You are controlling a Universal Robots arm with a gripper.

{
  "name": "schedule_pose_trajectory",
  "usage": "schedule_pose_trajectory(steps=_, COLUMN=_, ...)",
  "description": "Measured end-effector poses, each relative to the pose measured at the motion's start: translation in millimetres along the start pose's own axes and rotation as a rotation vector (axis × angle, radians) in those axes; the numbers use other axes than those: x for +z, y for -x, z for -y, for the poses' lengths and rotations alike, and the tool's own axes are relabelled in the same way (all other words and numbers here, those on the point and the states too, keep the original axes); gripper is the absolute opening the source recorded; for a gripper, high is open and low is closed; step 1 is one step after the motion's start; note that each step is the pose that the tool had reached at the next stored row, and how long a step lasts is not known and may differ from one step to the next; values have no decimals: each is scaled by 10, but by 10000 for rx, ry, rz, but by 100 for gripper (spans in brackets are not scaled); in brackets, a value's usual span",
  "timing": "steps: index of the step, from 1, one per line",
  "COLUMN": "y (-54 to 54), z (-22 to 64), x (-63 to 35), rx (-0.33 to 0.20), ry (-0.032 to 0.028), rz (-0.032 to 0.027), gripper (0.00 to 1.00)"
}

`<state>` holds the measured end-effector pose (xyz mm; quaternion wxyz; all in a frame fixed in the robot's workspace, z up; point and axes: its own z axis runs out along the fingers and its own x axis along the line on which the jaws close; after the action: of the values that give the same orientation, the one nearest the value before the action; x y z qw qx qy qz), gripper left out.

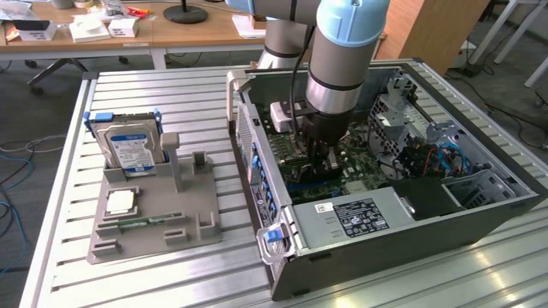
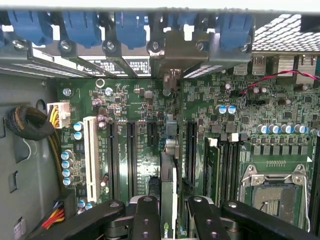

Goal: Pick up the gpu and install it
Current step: 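Insert the gpu into the slot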

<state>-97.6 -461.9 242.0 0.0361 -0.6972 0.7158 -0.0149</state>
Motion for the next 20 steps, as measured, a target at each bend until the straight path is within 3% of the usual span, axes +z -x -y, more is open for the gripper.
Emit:
schedule_pose_trajectory(steps=8, y=-1, z=-1, x=2, rx=-3, ry=0, rz=0, gripper=26)
schedule_pose_trajectory(steps=12, y=-6, z=-3, x=3, rx=3, ry=1, rz=43, gripper=26)
schedule_pose_trajectory(steps=20, y=-8, z=-6, x=27, rx=4, ry=2, rz=41, gripper=26)
